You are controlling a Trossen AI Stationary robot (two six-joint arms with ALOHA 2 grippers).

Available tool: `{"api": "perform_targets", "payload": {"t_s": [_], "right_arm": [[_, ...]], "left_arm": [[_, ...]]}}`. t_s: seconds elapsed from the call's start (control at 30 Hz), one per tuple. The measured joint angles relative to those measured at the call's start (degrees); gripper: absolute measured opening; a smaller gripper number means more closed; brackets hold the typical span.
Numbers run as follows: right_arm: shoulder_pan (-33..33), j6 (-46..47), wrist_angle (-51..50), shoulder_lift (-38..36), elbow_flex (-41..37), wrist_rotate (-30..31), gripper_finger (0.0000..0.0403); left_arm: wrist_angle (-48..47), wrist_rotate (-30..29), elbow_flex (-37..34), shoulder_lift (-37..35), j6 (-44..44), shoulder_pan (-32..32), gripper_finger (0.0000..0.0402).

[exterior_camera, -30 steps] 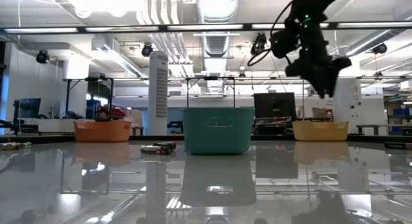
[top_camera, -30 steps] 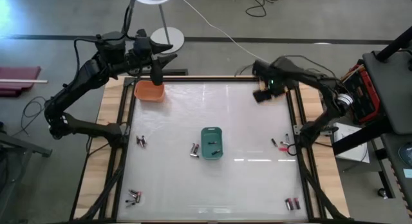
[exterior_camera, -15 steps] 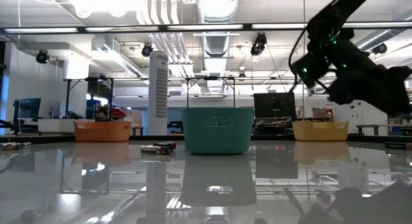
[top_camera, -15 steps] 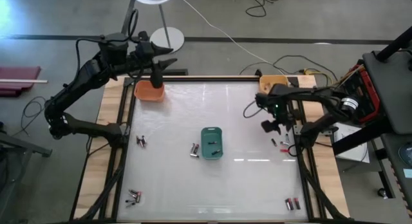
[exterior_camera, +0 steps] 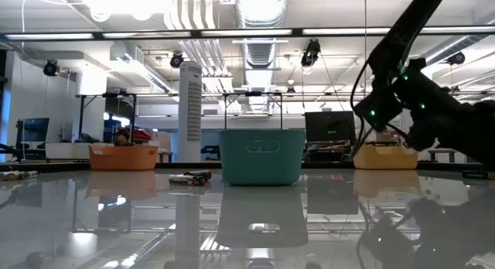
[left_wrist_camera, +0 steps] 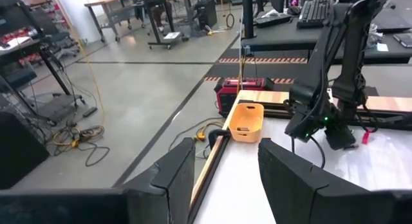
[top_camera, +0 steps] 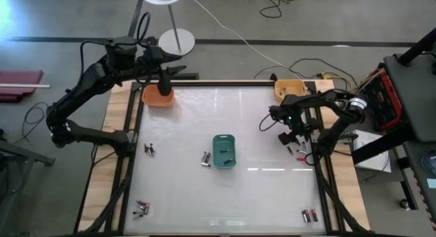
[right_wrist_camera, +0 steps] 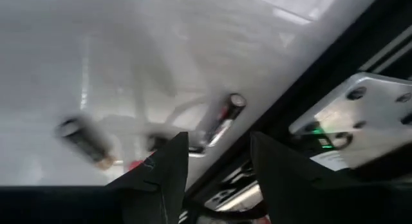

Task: Sort batteries
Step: Put the black battery into the yellow bin

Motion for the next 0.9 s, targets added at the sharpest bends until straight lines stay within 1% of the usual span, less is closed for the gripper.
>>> {"api": "perform_targets", "payload": {"t_s": [0.2, 0.43, 0.73, 0.9], "right_arm": [[-0.1, -0.6, 2.9, 2.5, -2.0, 0.0, 0.0149], [-0.1, -2.4, 5.6, 2.2, -3.0, -0.4, 0.0152], [-0.1, -2.9, 6.9, 1.5, -3.1, -1.5, 0.0110], [-0.1, -3.4, 7.8, -0.5, -2.9, -1.8, 0.0087]], "left_arm": [[-0.6, 0.0, 0.0, -0.7, 0.0, 0.0, 0.0151], [-0.7, 0.0, 0.0, -0.9, -0.6, 0.0, 0.0151], [-0.7, 0.0, 0.0, -0.9, -0.4, 0.0, 0.0151], [-0.7, 0.0, -0.7, -0.9, -0.3, 0.0, 0.0151]]}}
